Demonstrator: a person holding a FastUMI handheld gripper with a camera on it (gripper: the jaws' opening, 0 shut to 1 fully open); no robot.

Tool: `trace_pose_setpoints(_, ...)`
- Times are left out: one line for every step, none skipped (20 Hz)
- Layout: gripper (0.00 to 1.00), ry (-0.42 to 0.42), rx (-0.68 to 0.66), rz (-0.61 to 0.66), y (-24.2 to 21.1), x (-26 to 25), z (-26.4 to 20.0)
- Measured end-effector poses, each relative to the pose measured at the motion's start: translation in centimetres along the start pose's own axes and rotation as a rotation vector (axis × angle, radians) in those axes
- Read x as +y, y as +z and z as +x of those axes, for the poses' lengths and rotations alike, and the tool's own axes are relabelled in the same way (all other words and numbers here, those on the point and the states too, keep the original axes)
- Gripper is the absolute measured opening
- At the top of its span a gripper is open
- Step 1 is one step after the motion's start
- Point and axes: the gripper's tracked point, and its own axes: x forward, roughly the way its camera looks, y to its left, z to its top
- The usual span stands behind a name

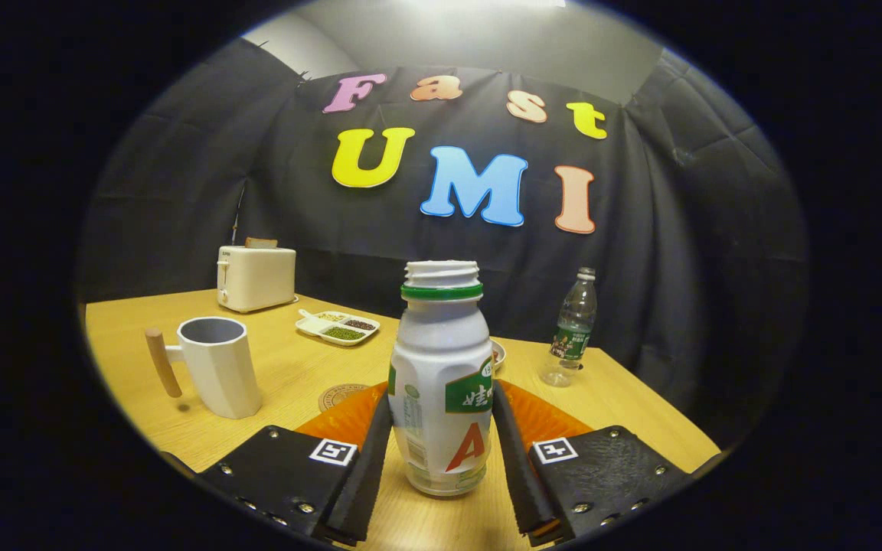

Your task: Take the bottle from table, then pour the juice into the cup, finally place the bottle on the coaster

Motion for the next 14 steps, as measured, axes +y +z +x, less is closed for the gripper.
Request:
trace_pose_setpoints(0.69, -0.010, -0.007, -0.030, 0.4, 0.0, -0.1)
trace_pose_setpoints(0.69, -0.020, -0.016, -0.063, 0.9, 0.0, -0.2)
trace_pose_setpoints(0.69, -0.029, -0.023, -0.100, 1.5, 0.0, -0.2)
trace_pose_setpoints(0.69, -0.035, -0.027, -0.131, 1.9, 0.0, -0.2)
trace_pose_setpoints(0.69, -0.044, -0.033, -0.164, 2.3, 0.1, -0.2)
trace_pose_setpoints(0.69, -0.055, -0.038, -0.204, 2.7, 0.1, -0.1)
trace_pose_setpoints(0.69, -0.063, -0.044, -0.238, 3.2, 0.2, -0.1)
trace_pose_setpoints(0.69, -0.070, -0.052, -0.274, 3.7, 0.4, -0.2)
trace_pose_setpoints(0.69, -0.077, -0.059, -0.309, 4.2, 0.5, -0.1)
trace_pose_setpoints(0.69, -0.085, -0.064, -0.347, 4.6, 0.7, 0.0)
trace_pose_setpoints(0.69, -0.091, -0.071, -0.377, 5.0, 0.9, 0.0)
trace_pose_setpoints(0.69, -0.096, -0.080, -0.411, 5.5, 1.1, 0.1)
trace_pose_setpoints(0.69, -0.101, -0.086, -0.443, 5.9, 1.4, 0.2)
trace_pose_setpoints(0.69, -0.107, -0.094, -0.476, 6.3, 1.6, 0.3)
